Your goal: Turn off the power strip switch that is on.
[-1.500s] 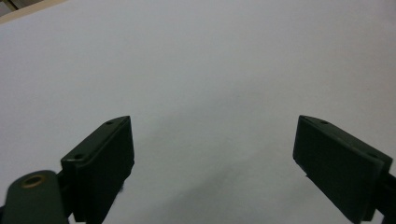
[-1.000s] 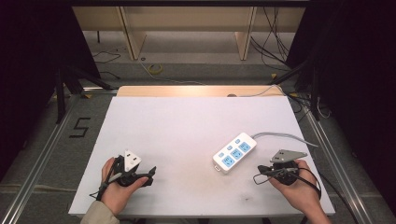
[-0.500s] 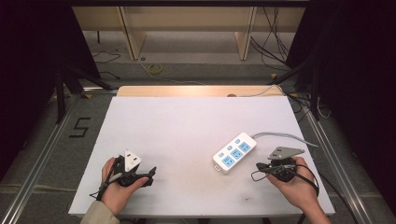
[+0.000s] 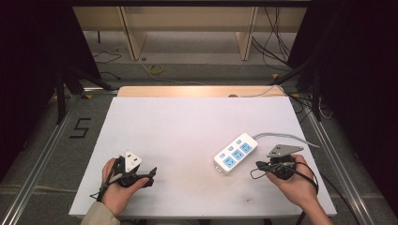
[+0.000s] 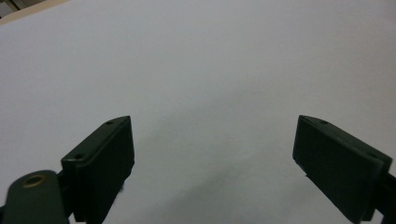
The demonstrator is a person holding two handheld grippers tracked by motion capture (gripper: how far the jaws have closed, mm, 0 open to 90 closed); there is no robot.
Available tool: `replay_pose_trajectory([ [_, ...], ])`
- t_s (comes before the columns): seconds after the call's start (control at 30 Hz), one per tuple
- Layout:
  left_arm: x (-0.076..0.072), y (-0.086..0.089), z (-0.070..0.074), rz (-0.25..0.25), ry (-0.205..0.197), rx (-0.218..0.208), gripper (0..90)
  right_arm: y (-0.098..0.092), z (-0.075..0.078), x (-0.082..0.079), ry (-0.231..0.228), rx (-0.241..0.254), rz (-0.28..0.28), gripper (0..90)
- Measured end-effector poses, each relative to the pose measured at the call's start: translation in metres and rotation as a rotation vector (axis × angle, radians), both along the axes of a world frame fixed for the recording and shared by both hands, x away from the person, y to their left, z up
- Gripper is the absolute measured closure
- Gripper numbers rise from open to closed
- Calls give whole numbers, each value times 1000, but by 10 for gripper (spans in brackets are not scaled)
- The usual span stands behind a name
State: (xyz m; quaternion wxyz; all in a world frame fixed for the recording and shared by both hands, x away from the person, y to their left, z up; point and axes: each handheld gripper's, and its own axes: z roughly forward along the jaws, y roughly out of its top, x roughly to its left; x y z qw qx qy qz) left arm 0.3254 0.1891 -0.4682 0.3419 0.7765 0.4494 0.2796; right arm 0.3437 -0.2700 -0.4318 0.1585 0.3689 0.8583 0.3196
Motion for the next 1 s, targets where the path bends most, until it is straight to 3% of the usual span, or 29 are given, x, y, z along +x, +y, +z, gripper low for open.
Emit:
replay_pose_trajectory([
  [1.0, 1, 0, 0, 2, -2, -9, 123, 8, 6, 11, 16, -13, 0, 900],
])
